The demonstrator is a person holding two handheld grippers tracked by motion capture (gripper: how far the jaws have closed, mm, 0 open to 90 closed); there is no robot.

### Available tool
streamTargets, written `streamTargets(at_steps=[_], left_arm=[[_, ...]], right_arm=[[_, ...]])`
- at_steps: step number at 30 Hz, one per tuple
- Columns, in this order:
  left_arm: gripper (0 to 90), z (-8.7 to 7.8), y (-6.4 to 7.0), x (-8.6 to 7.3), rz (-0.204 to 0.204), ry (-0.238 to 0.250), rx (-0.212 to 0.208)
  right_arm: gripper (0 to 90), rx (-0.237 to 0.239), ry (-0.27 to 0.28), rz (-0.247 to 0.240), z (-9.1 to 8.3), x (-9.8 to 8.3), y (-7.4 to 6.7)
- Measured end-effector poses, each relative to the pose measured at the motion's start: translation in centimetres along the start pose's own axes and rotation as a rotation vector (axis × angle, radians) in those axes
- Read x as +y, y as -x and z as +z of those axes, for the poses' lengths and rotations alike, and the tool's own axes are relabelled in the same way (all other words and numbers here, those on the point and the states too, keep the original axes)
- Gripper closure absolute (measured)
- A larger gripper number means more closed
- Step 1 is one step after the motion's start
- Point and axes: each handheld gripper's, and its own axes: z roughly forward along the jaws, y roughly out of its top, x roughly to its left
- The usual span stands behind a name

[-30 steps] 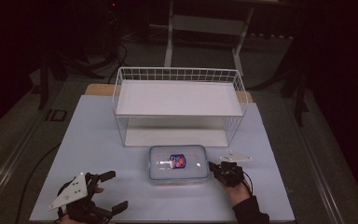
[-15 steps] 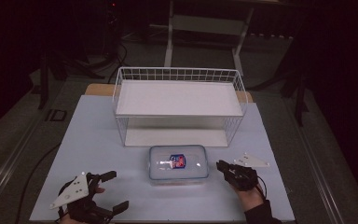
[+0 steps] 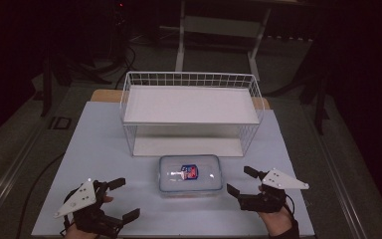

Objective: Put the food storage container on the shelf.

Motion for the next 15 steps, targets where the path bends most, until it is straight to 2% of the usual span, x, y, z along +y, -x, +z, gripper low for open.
streamTargets(at_steps=[3, 5, 7, 10, 13, 15], left_arm=[[0.0, 0.1, 0.1, 1.1, 0.009, -0.004, 0.007], [0.0, 0.2, 0.1, 2.0, 0.022, -0.017, 0.019], [0.0, 0.4, -0.1, 2.9, 0.019, -0.024, 0.024], [0.0, 0.7, -0.3, 4.4, 0.016, -0.046, 0.033], [0.0, 1.3, -0.3, 5.7, 0.031, -0.065, 0.043], [0.0, 1.9, -0.3, 6.4, 0.017, -0.089, 0.033]], right_arm=[[13.8, -0.037, 0.027, -0.064, -0.6, 1.0, -0.7], [15.3, -0.050, 0.049, -0.084, -0.9, 1.6, -1.0], [17.4, -0.029, 0.055, -0.086, -1.1, 2.2, -1.1], [19.3, -0.012, 0.102, -0.117, -1.1, 2.6, -1.2], [21.8, 0.011, 0.096, -0.097, -1.0, 3.0, -1.0], [22.3, 0.031, 0.104, -0.094, -0.8, 3.2, -0.9]])
